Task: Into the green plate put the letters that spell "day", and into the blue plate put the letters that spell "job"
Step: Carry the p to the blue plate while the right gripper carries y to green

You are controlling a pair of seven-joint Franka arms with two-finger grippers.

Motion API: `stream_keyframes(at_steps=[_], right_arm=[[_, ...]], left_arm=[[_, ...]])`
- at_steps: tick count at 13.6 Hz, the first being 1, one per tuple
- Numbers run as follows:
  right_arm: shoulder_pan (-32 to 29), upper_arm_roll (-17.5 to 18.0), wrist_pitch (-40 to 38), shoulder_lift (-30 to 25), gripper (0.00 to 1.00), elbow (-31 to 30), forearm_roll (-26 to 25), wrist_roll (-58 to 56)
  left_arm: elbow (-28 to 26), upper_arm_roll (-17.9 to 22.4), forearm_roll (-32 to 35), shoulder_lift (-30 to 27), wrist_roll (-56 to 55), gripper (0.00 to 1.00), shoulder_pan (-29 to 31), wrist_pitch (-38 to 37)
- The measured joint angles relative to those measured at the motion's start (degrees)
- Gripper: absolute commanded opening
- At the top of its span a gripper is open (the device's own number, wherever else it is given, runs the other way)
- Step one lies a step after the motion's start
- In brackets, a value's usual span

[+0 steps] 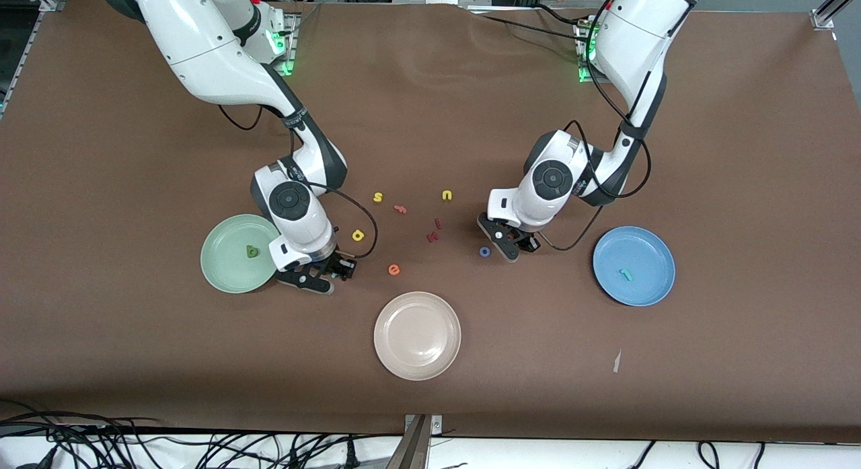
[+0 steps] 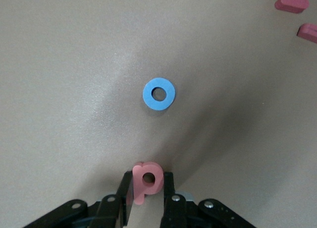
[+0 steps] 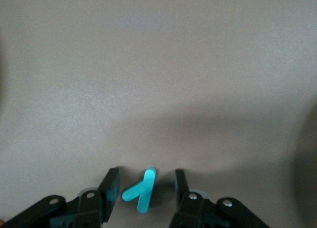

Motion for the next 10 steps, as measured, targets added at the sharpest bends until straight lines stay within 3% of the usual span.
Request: stream_keyframes(at_steps=[3, 6, 10], right_arm=[[0.0, -0.1, -0.1, 0.0, 0.2, 0.0, 0.1, 0.0], [0.0, -0.3, -0.2, -0.1, 0.07, 0.0, 0.1, 0.0], [0.0, -0.4, -0.2, -0.2, 0.02, 0.0, 0.1, -0.1]], left_arm=[[0.0, 0.0, 0.0, 0.0, 0.0, 0.0, 0.6, 0.2], [0.3, 0.2, 0.0, -0.7, -0.3, 0.0, 5.0, -1.1], [4.2, 0.4, -0.1, -3.3, -0.7, 0.0, 14.2, -12.3]])
